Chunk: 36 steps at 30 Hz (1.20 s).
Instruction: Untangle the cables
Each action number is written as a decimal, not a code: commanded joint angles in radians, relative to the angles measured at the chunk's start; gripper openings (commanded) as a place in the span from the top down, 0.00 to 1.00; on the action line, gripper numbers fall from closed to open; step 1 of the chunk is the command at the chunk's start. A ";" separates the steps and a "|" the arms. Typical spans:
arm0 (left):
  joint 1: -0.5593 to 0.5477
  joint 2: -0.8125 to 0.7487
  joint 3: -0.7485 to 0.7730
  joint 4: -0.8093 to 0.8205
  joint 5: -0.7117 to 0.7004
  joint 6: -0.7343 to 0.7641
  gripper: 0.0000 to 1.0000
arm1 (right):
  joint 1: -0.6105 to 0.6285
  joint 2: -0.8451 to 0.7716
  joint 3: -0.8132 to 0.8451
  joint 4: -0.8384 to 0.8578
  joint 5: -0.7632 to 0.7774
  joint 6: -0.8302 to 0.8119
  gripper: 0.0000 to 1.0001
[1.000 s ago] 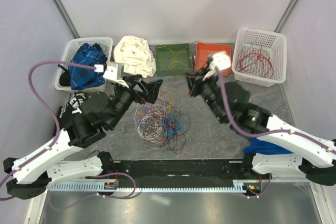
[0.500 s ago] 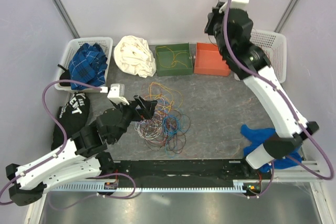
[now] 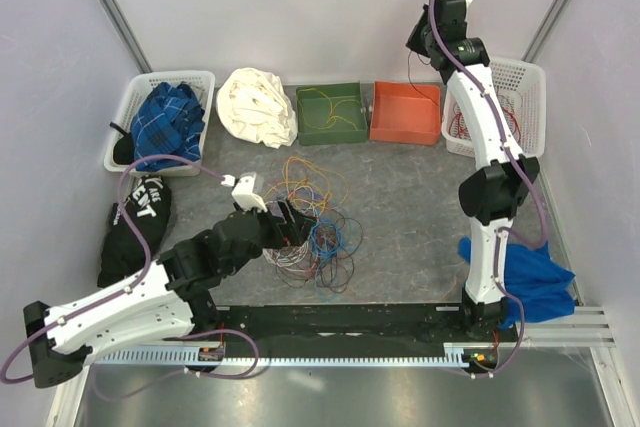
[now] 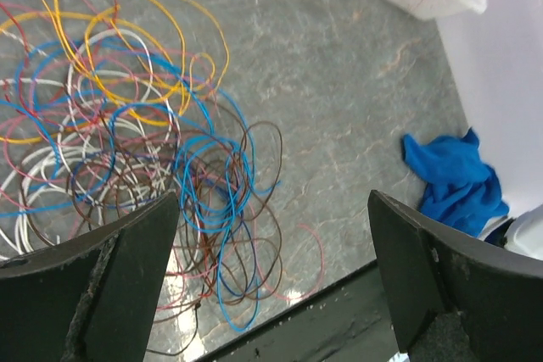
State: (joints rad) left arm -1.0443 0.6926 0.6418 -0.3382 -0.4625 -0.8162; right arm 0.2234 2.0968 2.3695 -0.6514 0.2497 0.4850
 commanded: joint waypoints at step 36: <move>0.017 0.223 -0.014 0.108 0.085 -0.008 0.00 | 0.019 0.138 0.005 0.179 -0.184 0.095 1.00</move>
State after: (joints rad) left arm -1.0332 0.9035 0.6304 -0.2722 -0.3813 -0.8242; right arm 0.2031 2.2650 2.3318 -0.5411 0.0784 0.5728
